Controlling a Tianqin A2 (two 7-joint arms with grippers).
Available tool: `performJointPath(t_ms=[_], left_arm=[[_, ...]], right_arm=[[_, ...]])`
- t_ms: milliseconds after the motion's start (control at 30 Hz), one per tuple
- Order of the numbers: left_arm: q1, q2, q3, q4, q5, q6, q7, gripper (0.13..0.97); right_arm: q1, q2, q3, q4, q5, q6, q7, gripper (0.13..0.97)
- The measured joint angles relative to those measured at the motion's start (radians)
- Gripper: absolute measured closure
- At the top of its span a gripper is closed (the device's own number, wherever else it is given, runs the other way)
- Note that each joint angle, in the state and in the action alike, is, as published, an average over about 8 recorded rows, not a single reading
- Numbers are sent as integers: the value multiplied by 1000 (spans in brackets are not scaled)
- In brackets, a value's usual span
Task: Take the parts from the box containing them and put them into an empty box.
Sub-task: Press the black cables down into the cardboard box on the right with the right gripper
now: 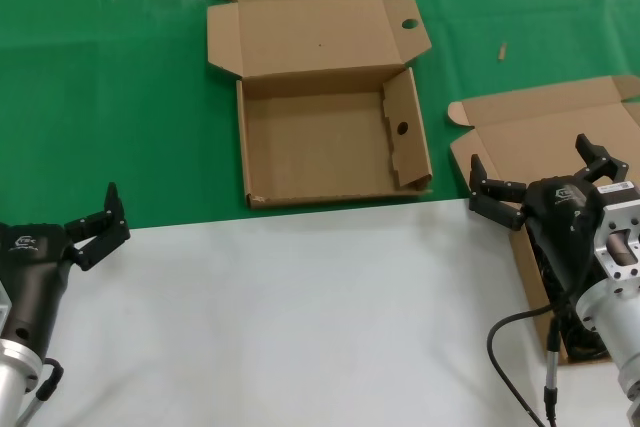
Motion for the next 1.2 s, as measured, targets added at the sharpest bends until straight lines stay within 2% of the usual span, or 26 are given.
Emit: performJointPath(t_ms=[400,600,700,900,1067,1200], left_arm=[[0,0,0,0,0,0,0,132],[0,0,0,0,0,0,0,132],[0,0,0,0,0,0,0,132],[0,0,0,0,0,0,0,132],[0,0,0,0,0,0,0,132],[0,0,0,0,0,0,0,132]], right_arm=[[-3,20,-14,7,11,3,13,129],[-50,164,-79,73,67,-6,79,129],[-111,242,-76,125,81,-49,91,129],[-264,340,48,192,86,-189,4,129],[-370,387,226,181,74,-345,-165,129],[-401,420,358,139,32,-480,-332,129]])
